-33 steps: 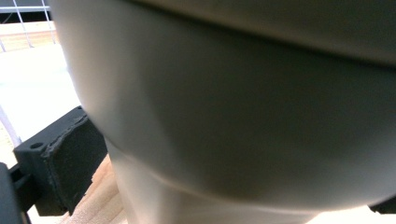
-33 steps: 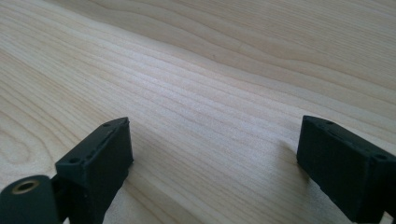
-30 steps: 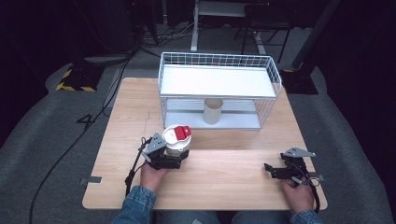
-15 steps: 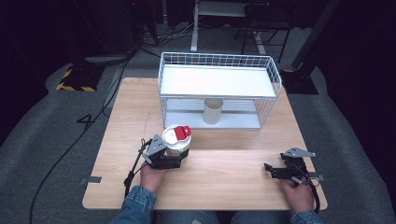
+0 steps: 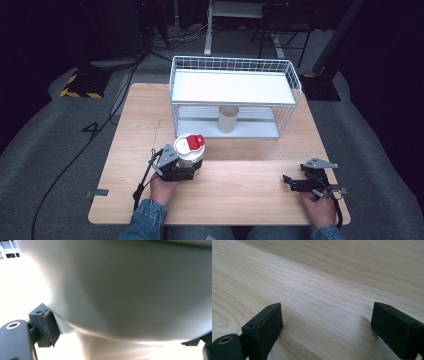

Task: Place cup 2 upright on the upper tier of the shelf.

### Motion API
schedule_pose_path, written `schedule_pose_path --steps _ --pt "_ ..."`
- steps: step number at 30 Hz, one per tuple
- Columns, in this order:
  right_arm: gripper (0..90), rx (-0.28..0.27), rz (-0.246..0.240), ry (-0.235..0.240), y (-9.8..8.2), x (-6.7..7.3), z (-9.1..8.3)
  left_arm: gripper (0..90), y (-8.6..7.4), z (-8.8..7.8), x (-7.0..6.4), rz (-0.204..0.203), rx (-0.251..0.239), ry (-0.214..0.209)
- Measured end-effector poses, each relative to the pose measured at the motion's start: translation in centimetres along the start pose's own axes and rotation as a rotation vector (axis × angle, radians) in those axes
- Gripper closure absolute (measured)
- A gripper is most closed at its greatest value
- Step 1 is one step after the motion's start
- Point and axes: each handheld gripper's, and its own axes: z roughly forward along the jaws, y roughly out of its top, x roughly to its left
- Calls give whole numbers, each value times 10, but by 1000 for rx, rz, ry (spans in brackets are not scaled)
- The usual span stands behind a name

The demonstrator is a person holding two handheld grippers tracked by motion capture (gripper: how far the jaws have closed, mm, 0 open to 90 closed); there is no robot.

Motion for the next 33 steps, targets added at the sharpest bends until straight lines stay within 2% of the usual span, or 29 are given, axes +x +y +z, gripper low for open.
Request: schedule_pose_path --steps 6,9,12,17,22,26,33 --pt "105 1 0 -2 0 0 0 127 1 -1 -1 -4 9 8" --pt "105 1 0 -2 0 0 0 127 3 -2 1 -30 15 7" --pt "105 1 0 -1 0 0 0 128 4 -4 3 -39 9 12" --pt "104 1 0 -2 0 0 0 129 9 -11 3 -32 -8 14" --pt "102 1 1 -2 0 0 0 129 15 -16 2 -22 2 14" --pt "82 5 1 -2 1 -1 1 129 25 -22 -1 -1 6 9" --pt "61 10 4 -5 1 -2 2 130 41 -30 -7 2 15 7"
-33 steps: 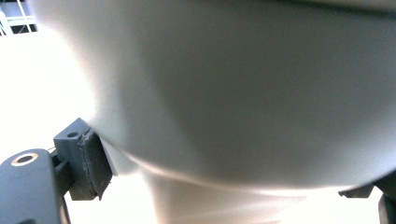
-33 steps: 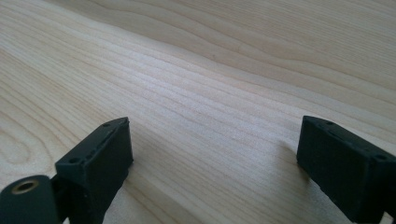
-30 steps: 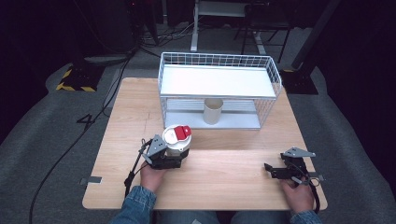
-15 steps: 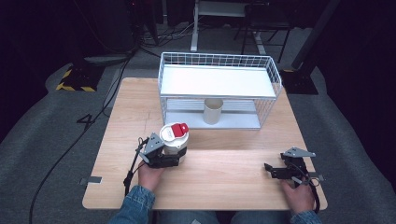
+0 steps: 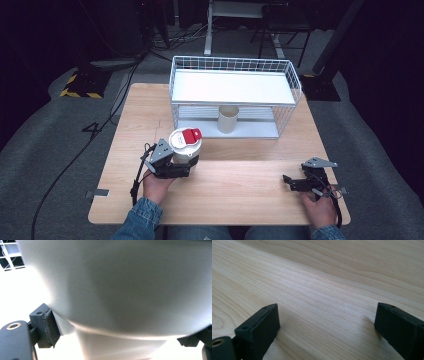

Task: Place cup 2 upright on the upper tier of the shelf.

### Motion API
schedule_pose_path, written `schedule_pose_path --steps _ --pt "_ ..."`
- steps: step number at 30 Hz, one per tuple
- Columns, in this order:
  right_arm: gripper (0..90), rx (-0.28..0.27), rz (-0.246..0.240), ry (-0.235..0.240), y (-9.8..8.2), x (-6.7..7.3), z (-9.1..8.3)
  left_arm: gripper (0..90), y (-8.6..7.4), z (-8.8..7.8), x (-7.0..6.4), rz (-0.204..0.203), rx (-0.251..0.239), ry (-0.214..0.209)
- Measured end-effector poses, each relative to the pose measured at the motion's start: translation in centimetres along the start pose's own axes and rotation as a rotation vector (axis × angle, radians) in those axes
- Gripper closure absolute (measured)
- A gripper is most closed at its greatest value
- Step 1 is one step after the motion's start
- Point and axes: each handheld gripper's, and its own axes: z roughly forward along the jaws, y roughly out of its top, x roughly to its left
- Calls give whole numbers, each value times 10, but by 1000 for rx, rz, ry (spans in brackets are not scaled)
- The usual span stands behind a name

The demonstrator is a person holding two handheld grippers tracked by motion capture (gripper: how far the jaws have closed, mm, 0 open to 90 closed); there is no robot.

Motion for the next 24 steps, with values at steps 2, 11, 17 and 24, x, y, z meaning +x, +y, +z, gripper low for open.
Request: schedule_pose_path --steps 2,11,17,24 --pt "60 0 0 0 0 0 0 130 5 -2 -2 0 -7 -3" --pt "60 0 0 0 0 0 0 130 27 -7 -10 27 -1 -29" --pt "60 0 0 0 0 0 0 130 43 -8 -15 42 -7 -36" --pt "60 0 0 0 0 0 0 131 67 -13 -19 51 -22 -31"
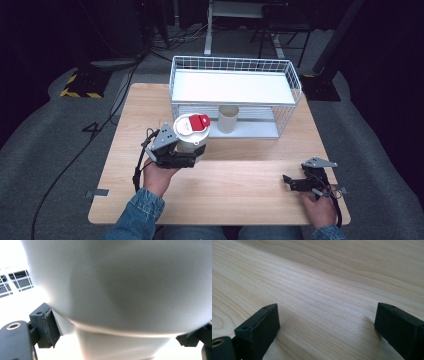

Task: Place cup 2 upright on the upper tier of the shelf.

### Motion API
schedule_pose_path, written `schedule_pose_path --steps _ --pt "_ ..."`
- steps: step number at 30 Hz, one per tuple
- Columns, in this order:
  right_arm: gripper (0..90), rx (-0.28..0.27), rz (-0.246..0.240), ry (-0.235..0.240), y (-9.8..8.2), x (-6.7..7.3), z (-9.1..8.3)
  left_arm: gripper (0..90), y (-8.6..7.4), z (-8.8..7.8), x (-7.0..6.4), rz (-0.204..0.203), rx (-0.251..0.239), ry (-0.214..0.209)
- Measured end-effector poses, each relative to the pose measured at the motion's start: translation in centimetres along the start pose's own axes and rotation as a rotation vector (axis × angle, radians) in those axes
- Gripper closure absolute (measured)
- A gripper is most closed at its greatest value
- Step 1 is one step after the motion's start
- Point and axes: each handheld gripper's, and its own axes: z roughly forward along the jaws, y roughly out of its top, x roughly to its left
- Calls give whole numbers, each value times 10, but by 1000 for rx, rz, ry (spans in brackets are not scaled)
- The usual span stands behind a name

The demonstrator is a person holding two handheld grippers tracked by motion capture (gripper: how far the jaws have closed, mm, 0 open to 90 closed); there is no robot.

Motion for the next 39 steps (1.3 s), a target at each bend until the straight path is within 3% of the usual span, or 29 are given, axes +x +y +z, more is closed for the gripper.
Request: schedule_pose_path --steps 15,21,39 --pt "60 1 0 0 0 0 0 131 40 2 0 26 -22 5" --pt "60 1 0 0 0 0 0 131 59 8 2 20 -34 -5" --pt "59 1 2 -3 0 0 0 131 104 34 -1 74 -53 -26"
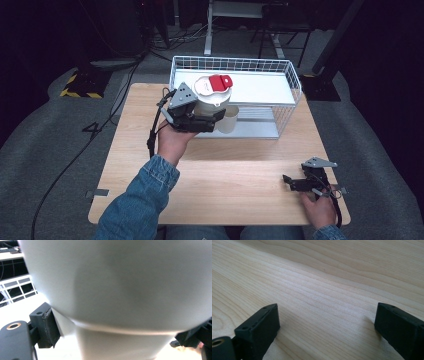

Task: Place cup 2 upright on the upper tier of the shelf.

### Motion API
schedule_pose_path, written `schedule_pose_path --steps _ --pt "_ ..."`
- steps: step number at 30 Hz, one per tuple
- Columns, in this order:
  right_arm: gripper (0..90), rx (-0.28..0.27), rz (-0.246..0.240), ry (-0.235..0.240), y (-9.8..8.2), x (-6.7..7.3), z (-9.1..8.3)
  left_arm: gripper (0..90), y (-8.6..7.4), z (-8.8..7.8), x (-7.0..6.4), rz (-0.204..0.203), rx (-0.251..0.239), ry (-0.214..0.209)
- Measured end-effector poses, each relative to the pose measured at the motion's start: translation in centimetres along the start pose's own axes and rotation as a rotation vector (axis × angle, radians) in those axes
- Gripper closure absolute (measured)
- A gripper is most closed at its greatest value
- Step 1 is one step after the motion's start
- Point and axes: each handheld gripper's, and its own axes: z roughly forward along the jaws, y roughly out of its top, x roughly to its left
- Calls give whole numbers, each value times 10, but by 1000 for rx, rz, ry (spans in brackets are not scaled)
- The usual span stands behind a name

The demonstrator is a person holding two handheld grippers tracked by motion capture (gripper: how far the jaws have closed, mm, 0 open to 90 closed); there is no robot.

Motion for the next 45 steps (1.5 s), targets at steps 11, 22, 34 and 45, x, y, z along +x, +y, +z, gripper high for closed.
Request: schedule_pose_path --steps 11,22,34,45 --pt "58 0 6 -7 1 1 1 131 24 27 14 -18 -25 11" --pt "58 -2 9 -11 1 2 1 131 44 56 26 -36 -39 23" --pt "58 -3 12 -8 1 2 1 131 61 86 38 -50 -66 58" --pt "58 -3 11 -8 1 1 1 131 65 114 50 -59 -109 91"
